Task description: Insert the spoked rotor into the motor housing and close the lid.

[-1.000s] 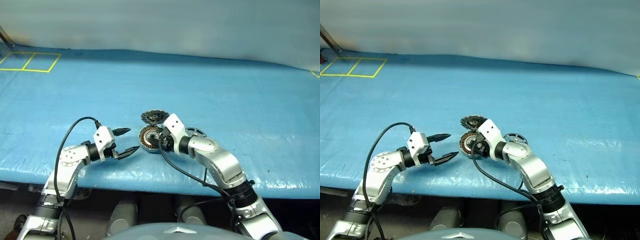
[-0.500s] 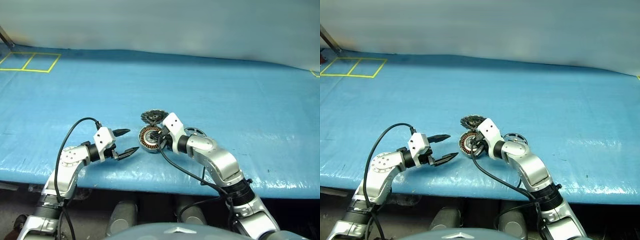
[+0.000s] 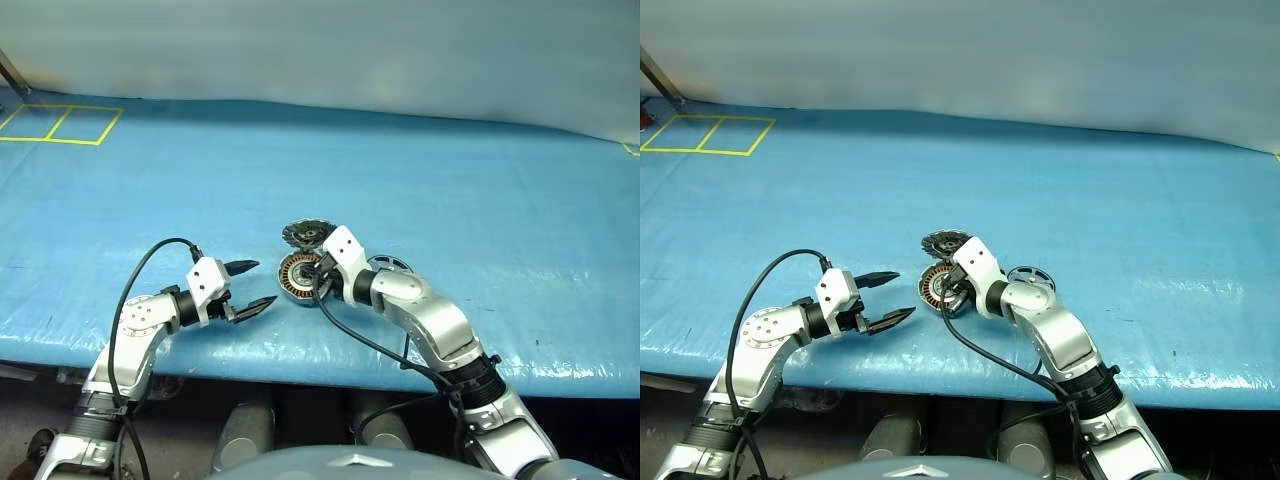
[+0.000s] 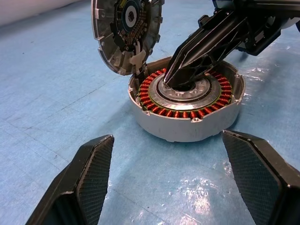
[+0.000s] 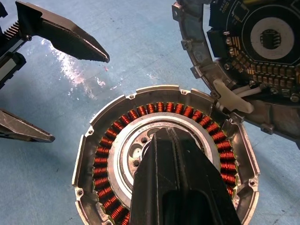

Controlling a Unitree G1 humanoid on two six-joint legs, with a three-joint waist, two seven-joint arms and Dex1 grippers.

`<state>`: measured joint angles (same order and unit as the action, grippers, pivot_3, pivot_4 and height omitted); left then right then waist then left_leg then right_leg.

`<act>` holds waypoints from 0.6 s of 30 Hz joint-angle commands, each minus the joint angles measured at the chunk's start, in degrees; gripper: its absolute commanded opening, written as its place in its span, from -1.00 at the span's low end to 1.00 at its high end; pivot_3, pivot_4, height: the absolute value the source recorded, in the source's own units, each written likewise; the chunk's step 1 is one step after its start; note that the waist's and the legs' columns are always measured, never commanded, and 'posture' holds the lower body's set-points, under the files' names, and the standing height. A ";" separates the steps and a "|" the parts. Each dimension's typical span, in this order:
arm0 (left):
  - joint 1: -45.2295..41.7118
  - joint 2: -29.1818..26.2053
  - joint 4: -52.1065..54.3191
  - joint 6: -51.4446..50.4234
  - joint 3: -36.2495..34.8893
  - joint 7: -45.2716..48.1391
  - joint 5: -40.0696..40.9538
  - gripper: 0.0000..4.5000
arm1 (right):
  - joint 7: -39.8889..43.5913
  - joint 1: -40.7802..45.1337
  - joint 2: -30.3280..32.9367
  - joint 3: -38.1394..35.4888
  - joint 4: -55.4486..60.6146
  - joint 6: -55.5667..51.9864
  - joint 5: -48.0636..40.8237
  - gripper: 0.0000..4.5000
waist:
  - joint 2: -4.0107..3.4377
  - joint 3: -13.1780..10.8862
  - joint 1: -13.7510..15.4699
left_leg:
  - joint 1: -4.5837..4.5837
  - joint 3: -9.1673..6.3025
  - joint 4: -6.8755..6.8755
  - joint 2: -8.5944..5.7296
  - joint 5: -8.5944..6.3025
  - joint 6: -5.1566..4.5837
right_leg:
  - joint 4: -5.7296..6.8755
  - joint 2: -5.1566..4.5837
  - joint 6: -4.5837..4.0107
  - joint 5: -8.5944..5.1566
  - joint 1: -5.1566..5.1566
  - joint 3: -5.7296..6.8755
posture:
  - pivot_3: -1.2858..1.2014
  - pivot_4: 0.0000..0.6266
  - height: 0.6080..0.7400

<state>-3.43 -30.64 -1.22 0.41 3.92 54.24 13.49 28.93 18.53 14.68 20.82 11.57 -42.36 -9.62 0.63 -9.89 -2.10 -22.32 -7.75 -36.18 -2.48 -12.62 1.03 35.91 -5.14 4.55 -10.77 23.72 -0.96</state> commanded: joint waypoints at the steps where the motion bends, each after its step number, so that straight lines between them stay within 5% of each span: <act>1: -0.46 -0.36 0.15 0.96 -0.34 -0.17 -0.38 0.79 | -0.72 -0.81 0.76 0.50 -1.12 -0.19 1.59 -0.99 | 0.01 0.02 0.02 | 0.05 0.00 0.00 0.00 0.00 0.00 | 0.00 0.00 -0.01 0.00 -0.05 0.00 | 0.03 -0.52 1.00; 8: -0.67 -0.08 0.14 0.52 -0.06 0.25 0.25 0.79 | 1.51 -1.99 0.49 -5.78 8.87 -1.42 -5.25 -0.99 | 0.00 0.01 0.01 | 0.09 0.01 0.00 0.02 0.00 0.00 | 0.04 0.00 -0.02 -0.02 -0.06 0.00 | 0.03 -0.52 1.00; 18: -1.83 0.92 -0.39 0.04 -0.29 1.25 1.71 0.79 | -1.42 -9.10 14.82 -14.83 25.31 -10.24 -4.50 -0.99 | 0.02 0.01 0.67 | -0.10 0.00 0.01 -0.01 0.00 0.01 | -0.02 -0.04 -0.02 -0.02 0.05 0.02 | 0.03 -0.52 1.00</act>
<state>-4.67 -29.80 -1.90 0.09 4.06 55.11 14.28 28.44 9.60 28.05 8.36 33.48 -51.52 -15.29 0.65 -9.88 -1.43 -22.42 -7.74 -36.19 -2.49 -12.62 1.03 35.88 -5.18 4.53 -10.79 23.77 -0.94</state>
